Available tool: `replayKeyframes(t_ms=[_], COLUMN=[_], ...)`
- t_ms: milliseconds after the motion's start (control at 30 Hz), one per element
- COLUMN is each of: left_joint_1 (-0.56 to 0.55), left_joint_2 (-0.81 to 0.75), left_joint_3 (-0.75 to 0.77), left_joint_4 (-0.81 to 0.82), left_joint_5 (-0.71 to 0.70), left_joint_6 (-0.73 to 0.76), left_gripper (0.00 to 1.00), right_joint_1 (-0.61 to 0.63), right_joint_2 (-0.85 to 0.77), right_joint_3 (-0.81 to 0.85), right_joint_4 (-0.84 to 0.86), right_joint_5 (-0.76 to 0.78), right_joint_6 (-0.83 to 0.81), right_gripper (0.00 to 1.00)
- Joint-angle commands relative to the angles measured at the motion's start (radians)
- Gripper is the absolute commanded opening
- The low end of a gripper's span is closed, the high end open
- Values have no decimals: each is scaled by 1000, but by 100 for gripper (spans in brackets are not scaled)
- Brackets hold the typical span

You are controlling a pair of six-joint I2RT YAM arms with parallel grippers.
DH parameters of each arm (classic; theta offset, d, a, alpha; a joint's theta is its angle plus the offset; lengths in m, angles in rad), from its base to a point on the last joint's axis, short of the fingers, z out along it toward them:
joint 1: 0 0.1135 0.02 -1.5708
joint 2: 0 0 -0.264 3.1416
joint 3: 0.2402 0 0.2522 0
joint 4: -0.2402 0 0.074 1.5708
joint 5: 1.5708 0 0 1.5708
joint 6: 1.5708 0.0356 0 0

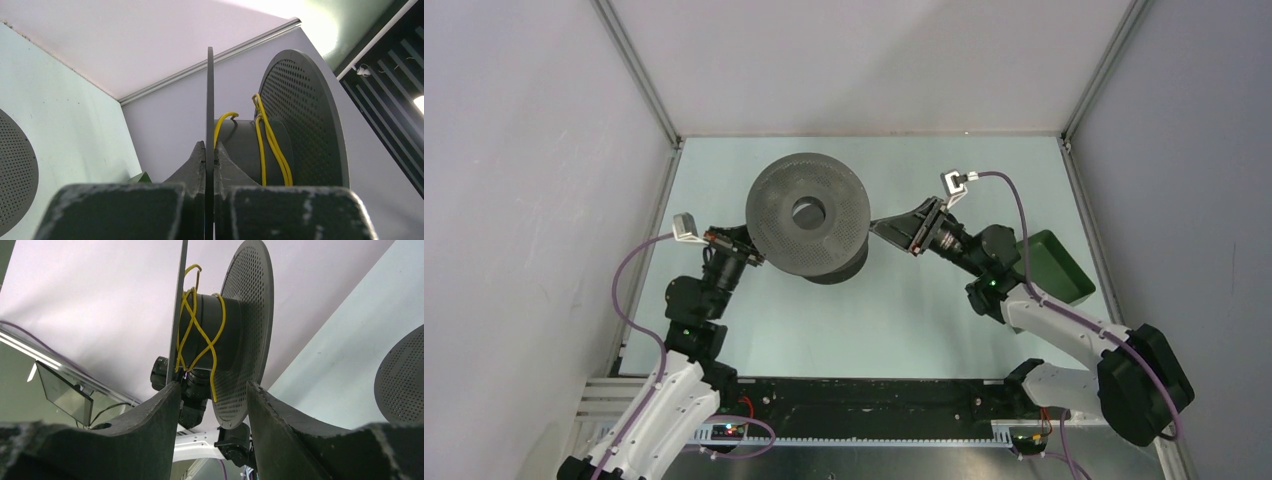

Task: Wrap the cables
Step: Wrap the cable around the cable reel, then adjust the cable reel at the center of the board.

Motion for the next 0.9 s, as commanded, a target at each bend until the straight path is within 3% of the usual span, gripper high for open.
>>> replayKeyframes(t_ms=[0, 233, 700, 867], left_joint_1=[-5, -4, -4, -5], left_joint_2=[-11, -2, 1, 26], left_joint_3=[5, 13, 5, -3], left_joint_4=[76, 76, 77, 83], left_joint_5=[-17, -3, 15, 31], left_joint_6=[-3, -1, 11, 3], left_gripper=[0, 0, 0, 0], right_joint_1=[3, 18, 45, 58], right_joint_2=[-88, -138, -30, 31], right_joint_3=[9, -7, 65, 71], right_joint_4=[25, -9, -32, 45], right_joint_5=[74, 115, 56, 51], right_joint_6=[-3, -42, -35, 6], right_gripper=[56, 58, 58, 54])
